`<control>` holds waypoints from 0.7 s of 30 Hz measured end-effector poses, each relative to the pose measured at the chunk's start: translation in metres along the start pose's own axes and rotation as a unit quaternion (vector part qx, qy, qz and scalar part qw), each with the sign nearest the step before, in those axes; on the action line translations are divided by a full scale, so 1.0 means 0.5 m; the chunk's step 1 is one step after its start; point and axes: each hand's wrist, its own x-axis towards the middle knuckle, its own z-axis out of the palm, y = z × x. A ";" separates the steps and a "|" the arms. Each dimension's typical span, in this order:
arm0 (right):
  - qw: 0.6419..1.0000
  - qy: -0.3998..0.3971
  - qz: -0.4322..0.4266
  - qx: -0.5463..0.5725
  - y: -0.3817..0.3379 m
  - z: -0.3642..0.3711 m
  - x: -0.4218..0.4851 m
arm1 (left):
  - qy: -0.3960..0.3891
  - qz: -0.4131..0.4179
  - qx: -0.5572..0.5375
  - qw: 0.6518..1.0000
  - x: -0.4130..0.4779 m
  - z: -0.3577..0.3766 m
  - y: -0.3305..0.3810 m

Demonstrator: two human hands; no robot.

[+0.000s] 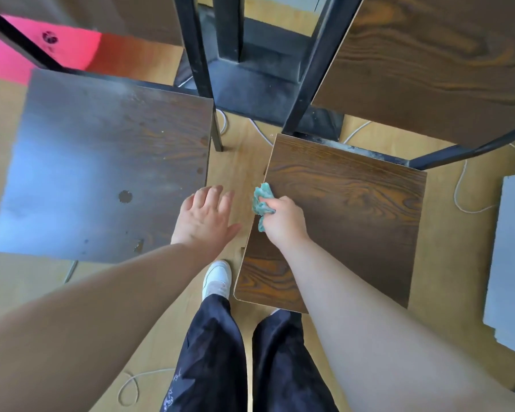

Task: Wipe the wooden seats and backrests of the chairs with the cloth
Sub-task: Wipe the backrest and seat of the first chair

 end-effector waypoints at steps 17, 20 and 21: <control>0.963 0.168 0.172 0.121 0.342 -0.232 -0.161 | -0.032 0.081 0.051 0.995 -0.018 -0.003 0.184; 0.950 0.179 0.225 0.120 0.433 -0.264 -0.195 | -0.033 0.112 0.057 0.992 -0.015 -0.004 0.254; 0.947 0.182 0.237 0.123 0.458 -0.269 -0.205 | -0.034 0.123 0.060 0.990 -0.016 -0.003 0.274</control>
